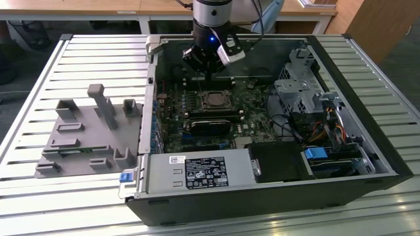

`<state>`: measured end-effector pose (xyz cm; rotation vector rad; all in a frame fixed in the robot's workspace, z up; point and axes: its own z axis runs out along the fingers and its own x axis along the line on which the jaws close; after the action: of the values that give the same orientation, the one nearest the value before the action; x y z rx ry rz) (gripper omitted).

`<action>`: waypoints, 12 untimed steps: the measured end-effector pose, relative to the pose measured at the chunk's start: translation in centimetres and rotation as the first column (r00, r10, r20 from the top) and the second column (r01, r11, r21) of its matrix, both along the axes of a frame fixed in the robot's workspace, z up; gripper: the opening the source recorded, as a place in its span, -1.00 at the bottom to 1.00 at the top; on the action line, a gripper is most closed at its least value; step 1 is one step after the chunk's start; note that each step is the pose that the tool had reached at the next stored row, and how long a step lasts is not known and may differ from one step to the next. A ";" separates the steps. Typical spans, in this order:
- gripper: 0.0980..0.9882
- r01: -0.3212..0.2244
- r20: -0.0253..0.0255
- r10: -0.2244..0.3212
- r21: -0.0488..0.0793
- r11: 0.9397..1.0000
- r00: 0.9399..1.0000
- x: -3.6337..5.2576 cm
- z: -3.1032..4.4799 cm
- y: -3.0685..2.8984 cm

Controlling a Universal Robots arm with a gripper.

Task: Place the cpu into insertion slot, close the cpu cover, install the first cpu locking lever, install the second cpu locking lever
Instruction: 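Install the first cpu locking lever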

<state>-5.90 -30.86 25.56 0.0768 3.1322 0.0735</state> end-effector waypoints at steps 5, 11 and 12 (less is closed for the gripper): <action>-0.98 0.000 0.000 0.000 0.000 1.000 1.000 -0.29 0.00 0.01; -0.98 0.000 0.000 0.000 0.000 1.000 1.000 -1.35 -0.01 0.02; -0.98 0.000 0.000 0.000 0.000 1.000 1.000 -1.57 -0.01 0.02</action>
<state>-7.47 -30.84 25.55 0.0767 3.1321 0.0737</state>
